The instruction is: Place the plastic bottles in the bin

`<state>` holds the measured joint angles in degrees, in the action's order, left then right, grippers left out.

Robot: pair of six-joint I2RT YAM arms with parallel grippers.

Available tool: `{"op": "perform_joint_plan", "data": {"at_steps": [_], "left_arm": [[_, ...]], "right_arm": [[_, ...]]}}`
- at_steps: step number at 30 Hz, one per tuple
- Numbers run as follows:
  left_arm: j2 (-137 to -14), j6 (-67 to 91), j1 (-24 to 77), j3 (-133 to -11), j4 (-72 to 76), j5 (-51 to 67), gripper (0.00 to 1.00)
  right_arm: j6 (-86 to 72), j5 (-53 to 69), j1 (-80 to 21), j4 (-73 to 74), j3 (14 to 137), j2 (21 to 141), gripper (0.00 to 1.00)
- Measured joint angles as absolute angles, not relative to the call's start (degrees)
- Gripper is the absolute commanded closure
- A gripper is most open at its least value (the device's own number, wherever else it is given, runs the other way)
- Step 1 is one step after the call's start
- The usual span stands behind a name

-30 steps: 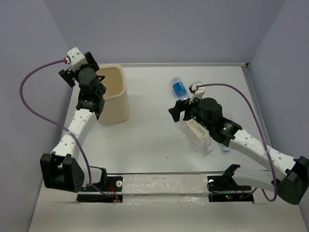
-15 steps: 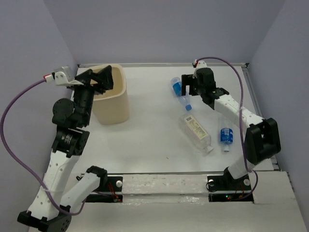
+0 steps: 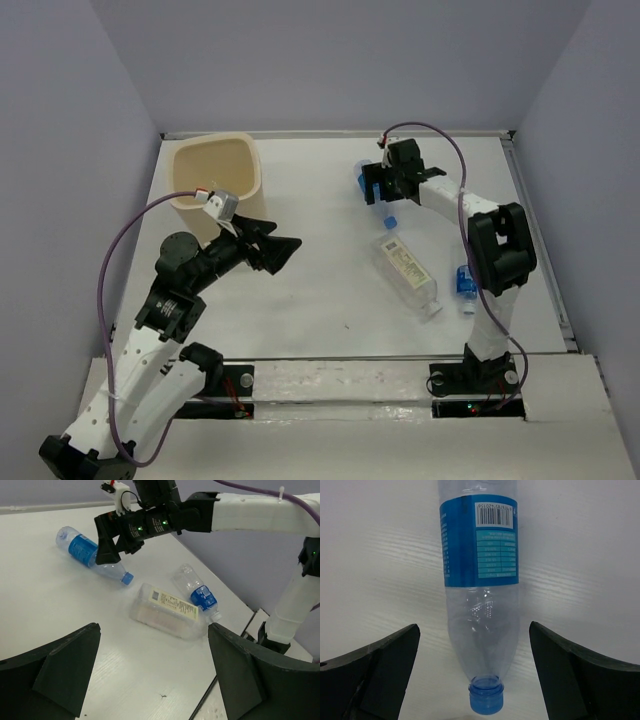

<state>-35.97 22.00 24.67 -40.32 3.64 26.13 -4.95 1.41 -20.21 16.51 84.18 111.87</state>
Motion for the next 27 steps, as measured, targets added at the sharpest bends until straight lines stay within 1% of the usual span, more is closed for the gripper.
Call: {"op": "perform_joint_plan", "data": {"at_steps": [5, 6, 8, 11, 12, 13, 17, 18, 22, 24, 27], "left_arm": [[-35.18, 21.87, 24.69, -38.81, 4.43, 27.64, 0.01], [-35.27, 21.69, 24.69, -38.81, 4.49, 27.66, 0.01], [-35.46, 21.5, 24.69, -38.81, 4.49, 27.66, 0.01], [-35.59, 21.41, 24.69, -38.79, 4.43, 27.55, 0.01], [-35.62, 21.3, 24.69, -38.79, 4.38, 27.22, 0.01], [-35.59, 21.3, 24.67, -38.79, 4.36, 27.05, 0.01], [-35.51, 21.3, 24.67, -38.76, 3.9, 25.5, 0.01], [-35.55, 21.32, 24.67, -38.76, 3.86, 25.21, 0.01], [-36.88, 22.0, 24.67, -38.79, 3.97, 24.38, 0.01], [-38.02, 22.7, 24.67, -38.92, 3.95, 23.97, 0.01], [-40.29, 24.62, 24.67, -39.68, 4.12, 23.49, 0.01]], "right_arm": [[-4.95, 1.45, -19.84, 16.8, 86.65, 116.07, 0.09], [-4.95, 1.28, -19.86, 17.21, 86.91, 116.77, 0.11], [-4.86, 1.1, -19.86, 17.87, 87.85, 118.48, 0.13], [-4.58, 0.19, -19.86, 18.09, 89.86, 120.64, 0.24], [-4.43, 0.1, -19.86, 18.11, 90.37, 121.14, 0.31], [-4.36, 0.01, -19.86, 18.22, 91.07, 121.58, 0.33], [-4.23, -0.73, -19.86, 18.44, 92.2, 121.95, 0.35], [-4.23, -1.19, -19.86, 18.44, 92.25, 121.95, 0.38], [-3.84, -3.09, -19.86, 18.44, 92.36, 121.54, 0.43], [-3.33, -3.27, -19.86, 18.41, 92.36, 120.09, 0.44], [-2.96, -2.52, -19.86, 17.85, 91.59, 114.39, 0.45]]}}
